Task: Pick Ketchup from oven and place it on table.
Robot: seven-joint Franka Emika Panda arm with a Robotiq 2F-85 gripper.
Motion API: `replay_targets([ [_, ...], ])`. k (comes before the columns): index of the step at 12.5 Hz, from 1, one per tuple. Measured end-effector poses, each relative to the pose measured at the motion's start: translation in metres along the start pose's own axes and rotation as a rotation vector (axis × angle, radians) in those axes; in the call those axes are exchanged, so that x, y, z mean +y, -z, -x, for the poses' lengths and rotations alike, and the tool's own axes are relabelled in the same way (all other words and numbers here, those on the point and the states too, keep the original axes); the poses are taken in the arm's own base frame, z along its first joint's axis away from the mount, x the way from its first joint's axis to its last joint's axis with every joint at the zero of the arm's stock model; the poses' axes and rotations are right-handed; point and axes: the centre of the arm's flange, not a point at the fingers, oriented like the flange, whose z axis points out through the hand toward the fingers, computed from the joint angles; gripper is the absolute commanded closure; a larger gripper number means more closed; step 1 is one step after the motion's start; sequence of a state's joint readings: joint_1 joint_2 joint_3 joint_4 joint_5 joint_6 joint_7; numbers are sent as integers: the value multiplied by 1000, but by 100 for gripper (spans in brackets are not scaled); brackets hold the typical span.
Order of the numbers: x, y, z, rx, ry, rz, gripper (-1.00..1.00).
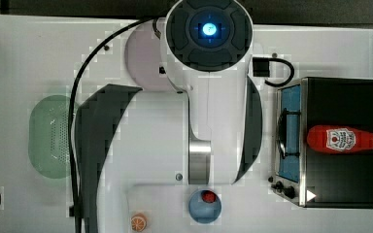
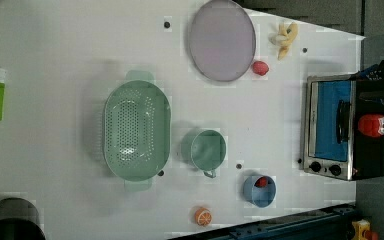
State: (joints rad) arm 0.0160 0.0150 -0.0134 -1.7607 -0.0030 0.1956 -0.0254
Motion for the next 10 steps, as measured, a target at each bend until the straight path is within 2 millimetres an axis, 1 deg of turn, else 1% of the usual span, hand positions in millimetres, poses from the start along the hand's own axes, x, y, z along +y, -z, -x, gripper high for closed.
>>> replay_targets([
  [1, 29, -7, 23, -77, -17, 41, -59],
  [2, 64, -1, 45, -120, -39, 63, -81],
  [3, 92, 17, 56, -92, -59, 49, -100],
  [4, 117, 42, 60, -39, -83, 4, -100],
  [5, 138, 67, 59, 8, -117, -61, -100],
  [6, 155, 88, 55, 60, -150, -105, -100],
  [7, 167, 105, 47, 106, -177, -136, -100],
  [8, 179, 116, 35, 117, -205, -164, -100],
  [9, 189, 119, 21, 131, -233, -189, -100],
  [10, 198, 115, 6, 142, -264, -202, -100],
])
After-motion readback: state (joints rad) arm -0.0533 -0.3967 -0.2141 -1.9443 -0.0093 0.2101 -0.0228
